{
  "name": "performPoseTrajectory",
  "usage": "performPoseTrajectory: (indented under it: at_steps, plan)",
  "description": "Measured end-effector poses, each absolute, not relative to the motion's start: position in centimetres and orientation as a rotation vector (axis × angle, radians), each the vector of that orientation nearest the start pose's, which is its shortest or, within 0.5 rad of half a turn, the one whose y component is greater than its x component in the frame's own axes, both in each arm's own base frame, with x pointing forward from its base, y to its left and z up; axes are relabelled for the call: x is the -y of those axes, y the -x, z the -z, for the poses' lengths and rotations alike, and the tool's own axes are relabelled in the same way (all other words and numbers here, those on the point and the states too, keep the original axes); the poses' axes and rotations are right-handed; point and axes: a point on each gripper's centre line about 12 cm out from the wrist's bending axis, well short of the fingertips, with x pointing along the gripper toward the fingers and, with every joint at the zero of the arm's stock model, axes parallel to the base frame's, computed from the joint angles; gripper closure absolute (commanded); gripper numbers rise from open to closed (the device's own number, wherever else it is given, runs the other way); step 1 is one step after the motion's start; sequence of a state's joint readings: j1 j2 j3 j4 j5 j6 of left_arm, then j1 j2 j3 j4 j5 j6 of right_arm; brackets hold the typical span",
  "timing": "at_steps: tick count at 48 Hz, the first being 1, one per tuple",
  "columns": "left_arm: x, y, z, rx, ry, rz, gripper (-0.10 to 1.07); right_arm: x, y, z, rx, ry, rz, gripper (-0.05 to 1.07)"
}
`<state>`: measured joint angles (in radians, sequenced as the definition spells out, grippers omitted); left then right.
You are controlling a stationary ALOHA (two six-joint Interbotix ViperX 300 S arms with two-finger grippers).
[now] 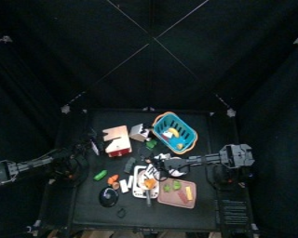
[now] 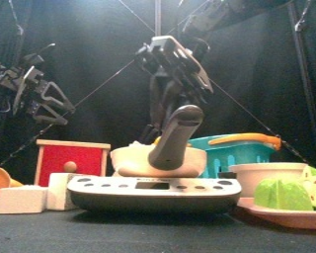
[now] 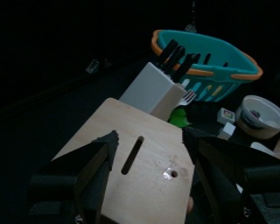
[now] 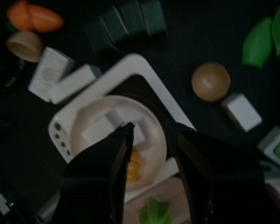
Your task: Open drawer
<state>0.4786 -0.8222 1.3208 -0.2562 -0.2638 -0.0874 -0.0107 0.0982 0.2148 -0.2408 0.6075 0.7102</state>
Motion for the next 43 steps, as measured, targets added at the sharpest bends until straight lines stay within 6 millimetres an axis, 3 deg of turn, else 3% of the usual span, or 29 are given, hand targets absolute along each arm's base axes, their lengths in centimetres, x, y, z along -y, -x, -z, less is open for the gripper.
performPoseTrajectory:
  at_steps: [10,23,33,43]
  plan:
    - [-7.1,-18.7,-20.4,-0.204,0.662,-0.477,0.03,5.3,-45.9,-24.9,-0.687,-0.358,0.317,0.28]
    - [-4.3,-19.7,-20.8,-0.215,0.828,-0.369,0.03,9.8,-46.2,-26.7,-0.475,-0.298,0.316,0.28]
    - [-3.1,-19.9,-20.5,-0.220,0.983,-0.358,0.03,10.1,-46.9,-28.3,-0.342,-0.274,0.266,0.28]
    - [-2.7,-20.2,-19.2,-0.219,1.140,-0.426,0.03,10.3,-47.1,-28.7,-0.315,-0.254,0.257,0.28]
